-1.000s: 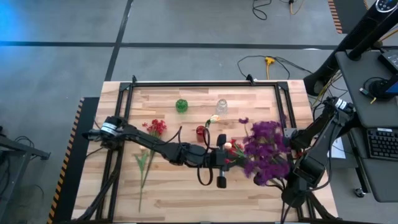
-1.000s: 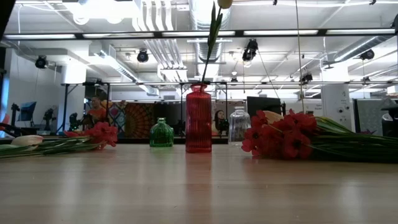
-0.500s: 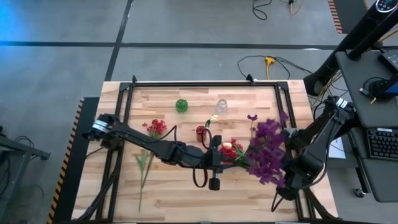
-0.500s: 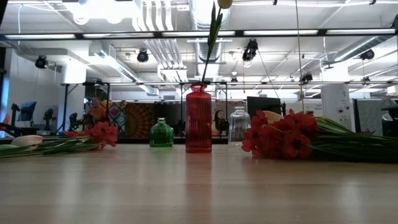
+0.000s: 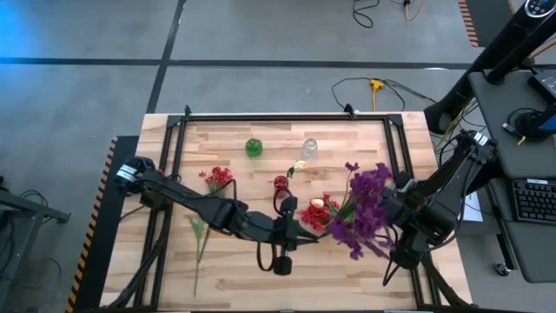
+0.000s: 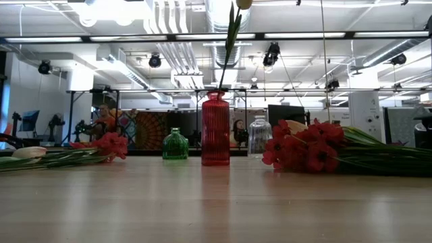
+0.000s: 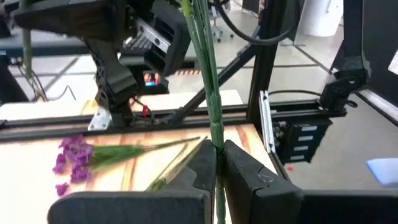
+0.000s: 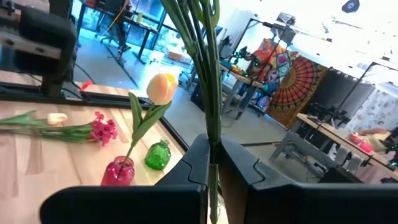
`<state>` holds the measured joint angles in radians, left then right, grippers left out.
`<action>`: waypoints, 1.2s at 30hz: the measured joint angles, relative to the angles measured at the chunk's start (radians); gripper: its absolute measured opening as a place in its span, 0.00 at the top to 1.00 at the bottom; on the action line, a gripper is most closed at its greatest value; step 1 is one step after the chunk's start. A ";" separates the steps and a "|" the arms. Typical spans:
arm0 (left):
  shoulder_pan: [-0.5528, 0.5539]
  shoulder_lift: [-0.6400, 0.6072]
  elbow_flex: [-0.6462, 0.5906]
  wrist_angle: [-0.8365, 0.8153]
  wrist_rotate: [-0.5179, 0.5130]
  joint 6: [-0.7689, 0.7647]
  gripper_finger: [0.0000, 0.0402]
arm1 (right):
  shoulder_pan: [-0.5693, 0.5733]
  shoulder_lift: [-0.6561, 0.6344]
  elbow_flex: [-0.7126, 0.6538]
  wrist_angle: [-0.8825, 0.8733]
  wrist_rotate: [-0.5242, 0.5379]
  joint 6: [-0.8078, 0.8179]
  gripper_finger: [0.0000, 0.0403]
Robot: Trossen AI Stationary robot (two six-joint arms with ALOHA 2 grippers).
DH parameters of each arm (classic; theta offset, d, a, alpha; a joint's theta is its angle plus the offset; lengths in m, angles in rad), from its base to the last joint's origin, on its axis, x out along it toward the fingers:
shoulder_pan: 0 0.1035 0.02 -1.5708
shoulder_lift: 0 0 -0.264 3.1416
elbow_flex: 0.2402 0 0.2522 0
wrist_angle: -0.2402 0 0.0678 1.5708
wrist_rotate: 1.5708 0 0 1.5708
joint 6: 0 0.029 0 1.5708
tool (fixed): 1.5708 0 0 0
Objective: Sort flowers into vase by color
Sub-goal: Put the purple flowers into the transparent vase
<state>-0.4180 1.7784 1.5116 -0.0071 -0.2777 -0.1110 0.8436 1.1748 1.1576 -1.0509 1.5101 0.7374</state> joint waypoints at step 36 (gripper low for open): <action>-0.001 -0.079 0.000 -0.197 -0.135 -0.018 0.86 | 0.000 -0.002 0.000 -0.006 -0.113 0.008 0.97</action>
<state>-0.4188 1.6993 1.5116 -0.2041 -0.4126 -0.1293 0.8433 1.1731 1.1576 -1.0566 1.3974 0.7455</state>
